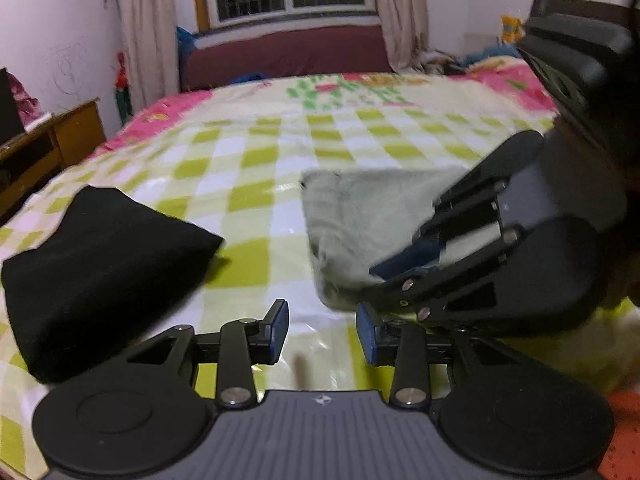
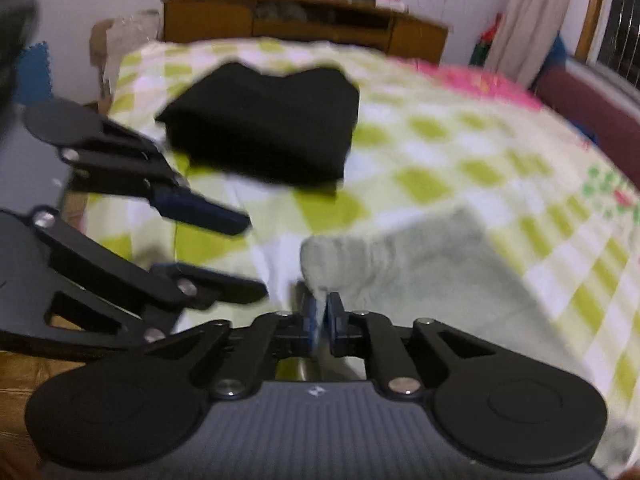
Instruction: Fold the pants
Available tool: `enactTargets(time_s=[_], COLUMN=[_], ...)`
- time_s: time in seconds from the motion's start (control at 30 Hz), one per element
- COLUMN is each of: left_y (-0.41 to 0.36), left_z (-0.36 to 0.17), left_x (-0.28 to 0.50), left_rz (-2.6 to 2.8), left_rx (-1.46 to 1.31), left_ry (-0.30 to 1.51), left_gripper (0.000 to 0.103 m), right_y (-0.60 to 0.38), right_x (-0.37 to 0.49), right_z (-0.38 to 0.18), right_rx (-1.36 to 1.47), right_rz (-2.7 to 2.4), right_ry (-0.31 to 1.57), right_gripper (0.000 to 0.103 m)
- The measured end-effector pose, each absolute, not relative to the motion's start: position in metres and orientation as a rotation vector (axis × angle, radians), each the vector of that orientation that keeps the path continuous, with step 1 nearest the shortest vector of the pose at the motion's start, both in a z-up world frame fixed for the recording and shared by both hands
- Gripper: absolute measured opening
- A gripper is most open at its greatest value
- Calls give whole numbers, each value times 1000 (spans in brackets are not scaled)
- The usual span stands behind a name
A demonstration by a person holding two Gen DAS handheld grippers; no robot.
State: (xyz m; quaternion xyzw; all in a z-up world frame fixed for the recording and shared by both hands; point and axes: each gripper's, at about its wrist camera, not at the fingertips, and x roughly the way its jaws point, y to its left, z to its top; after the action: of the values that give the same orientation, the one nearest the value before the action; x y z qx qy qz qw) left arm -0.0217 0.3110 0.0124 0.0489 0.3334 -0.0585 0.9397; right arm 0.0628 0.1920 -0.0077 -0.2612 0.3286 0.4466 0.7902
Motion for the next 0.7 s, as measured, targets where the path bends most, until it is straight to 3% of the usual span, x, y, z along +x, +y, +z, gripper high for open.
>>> enactTargets(time_s=[0.3, 0.37, 0.5, 0.7], left_y=[289, 273, 218, 159], left_z=[39, 42, 32, 2], left_x=[-20, -11, 10, 43], left_rz=[-156, -194, -300, -404], left_rx=[74, 56, 106, 191], left_ry=[603, 582, 582, 728], left_gripper=[52, 57, 57, 57], right_y=[63, 21, -92, -214], right_x=[94, 108, 146, 200], right_z=[46, 46, 39, 17], right_rx=[-291, -260, -58, 214], right_rz=[678, 526, 175, -116], right_ry=[679, 693, 752, 751], right_gripper=[38, 39, 40, 40])
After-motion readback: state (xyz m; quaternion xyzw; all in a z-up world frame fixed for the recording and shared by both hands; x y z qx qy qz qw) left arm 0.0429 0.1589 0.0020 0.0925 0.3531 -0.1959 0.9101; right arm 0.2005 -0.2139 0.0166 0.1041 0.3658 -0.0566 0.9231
